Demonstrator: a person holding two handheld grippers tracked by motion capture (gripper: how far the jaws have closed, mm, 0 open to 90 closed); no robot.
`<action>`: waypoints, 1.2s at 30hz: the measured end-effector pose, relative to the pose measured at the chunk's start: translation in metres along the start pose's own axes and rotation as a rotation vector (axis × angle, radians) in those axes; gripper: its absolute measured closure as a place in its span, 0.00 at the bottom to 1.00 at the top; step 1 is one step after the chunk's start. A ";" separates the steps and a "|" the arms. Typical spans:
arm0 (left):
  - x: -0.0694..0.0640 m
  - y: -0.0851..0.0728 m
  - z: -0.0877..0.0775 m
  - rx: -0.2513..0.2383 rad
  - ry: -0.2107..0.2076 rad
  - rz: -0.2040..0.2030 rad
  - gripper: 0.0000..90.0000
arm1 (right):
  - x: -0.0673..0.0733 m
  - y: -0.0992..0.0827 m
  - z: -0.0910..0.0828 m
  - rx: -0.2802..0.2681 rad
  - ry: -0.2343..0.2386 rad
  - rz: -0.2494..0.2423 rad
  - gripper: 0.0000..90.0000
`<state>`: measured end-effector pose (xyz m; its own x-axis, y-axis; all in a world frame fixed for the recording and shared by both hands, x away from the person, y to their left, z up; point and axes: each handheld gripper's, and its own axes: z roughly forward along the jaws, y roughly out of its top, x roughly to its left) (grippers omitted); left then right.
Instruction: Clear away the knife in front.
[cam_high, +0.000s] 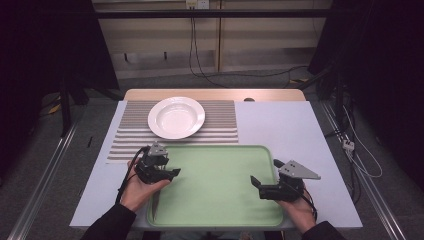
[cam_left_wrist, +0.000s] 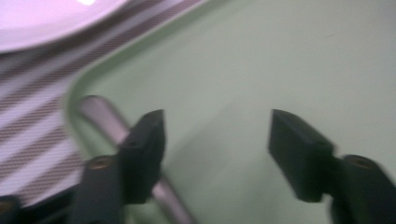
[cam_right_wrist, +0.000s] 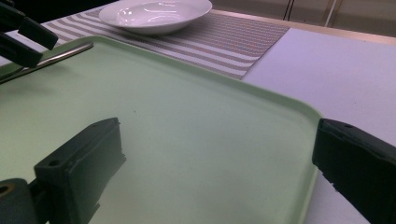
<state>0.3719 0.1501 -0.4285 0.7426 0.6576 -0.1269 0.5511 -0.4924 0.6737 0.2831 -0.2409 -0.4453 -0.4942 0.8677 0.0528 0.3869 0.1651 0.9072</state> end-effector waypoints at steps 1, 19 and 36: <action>-0.001 0.001 0.000 0.008 0.013 0.005 0.28 | 0.000 0.000 0.000 0.000 -0.001 0.001 0.02; 0.000 -0.011 -0.038 -0.175 0.108 -0.031 0.08 | -0.001 -0.002 -0.003 0.000 -0.016 0.010 0.02; -0.007 -0.038 -0.057 -0.261 0.167 -0.033 0.06 | -0.002 -0.003 -0.006 0.008 -0.024 0.010 0.02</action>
<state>0.3239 0.1965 -0.4122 0.6413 0.7660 -0.0451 0.4413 -0.3202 0.8383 0.2776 -0.2458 -0.4458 -0.4716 0.8803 0.0517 0.3976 0.1600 0.9035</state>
